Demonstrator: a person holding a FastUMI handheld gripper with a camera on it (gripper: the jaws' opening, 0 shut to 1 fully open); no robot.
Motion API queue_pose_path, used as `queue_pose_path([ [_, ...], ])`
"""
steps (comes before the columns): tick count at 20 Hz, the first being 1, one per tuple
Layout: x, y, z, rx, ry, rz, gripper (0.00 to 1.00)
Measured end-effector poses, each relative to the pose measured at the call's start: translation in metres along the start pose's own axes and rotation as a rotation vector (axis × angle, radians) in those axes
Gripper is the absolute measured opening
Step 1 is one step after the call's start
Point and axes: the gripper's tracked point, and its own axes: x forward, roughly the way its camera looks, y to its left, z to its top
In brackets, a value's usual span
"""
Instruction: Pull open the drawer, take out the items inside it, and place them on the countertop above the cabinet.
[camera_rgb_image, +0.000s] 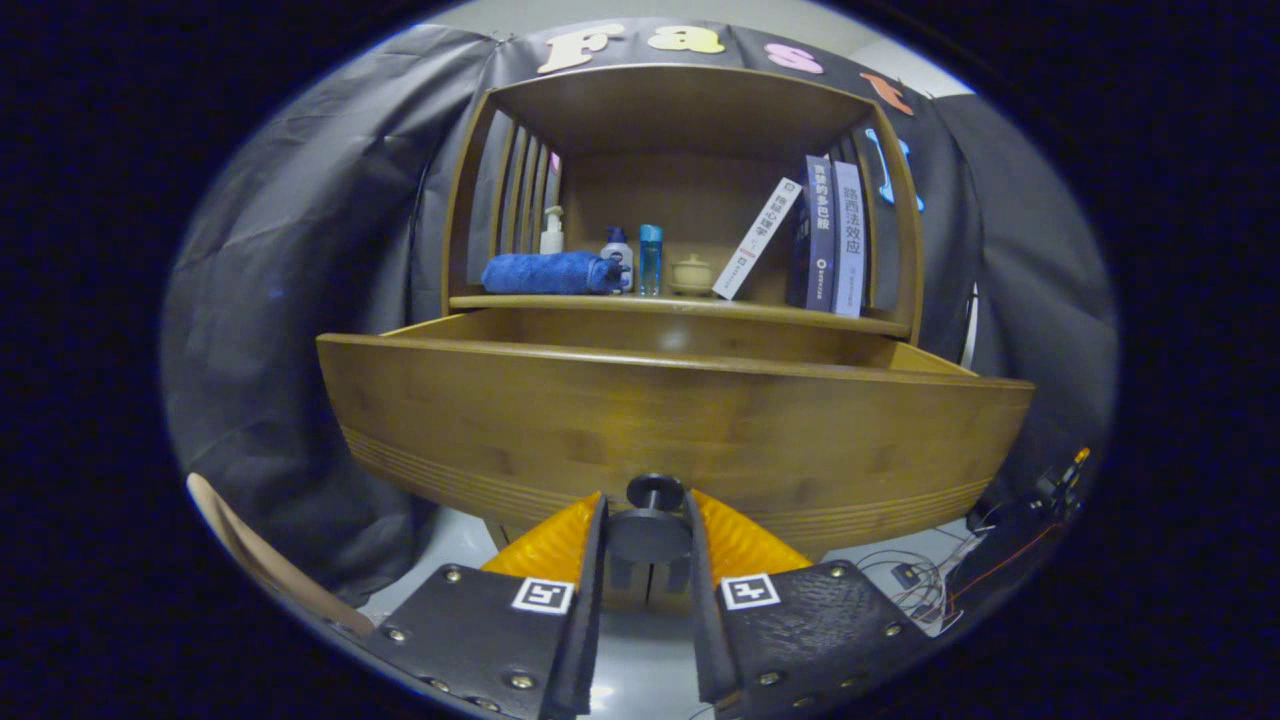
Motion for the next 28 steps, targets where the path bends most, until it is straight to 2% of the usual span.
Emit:
queue_pose_path([
  [10, -0.021, -0.001, 0.003, 0.039, -0.018, -0.020, 0.39],
  [15, -0.056, -0.003, 0.025, 0.018, -0.098, -0.027, 0.39],
  [18, -0.073, -0.001, 0.063, 0.012, -0.188, -0.023, 0.39],
  [22, -0.065, 0.004, 0.127, 0.001, -0.275, 0.004, 0.39],
  [28, -0.017, 0.018, 0.199, -0.034, -0.286, 0.064, 0.61],
])
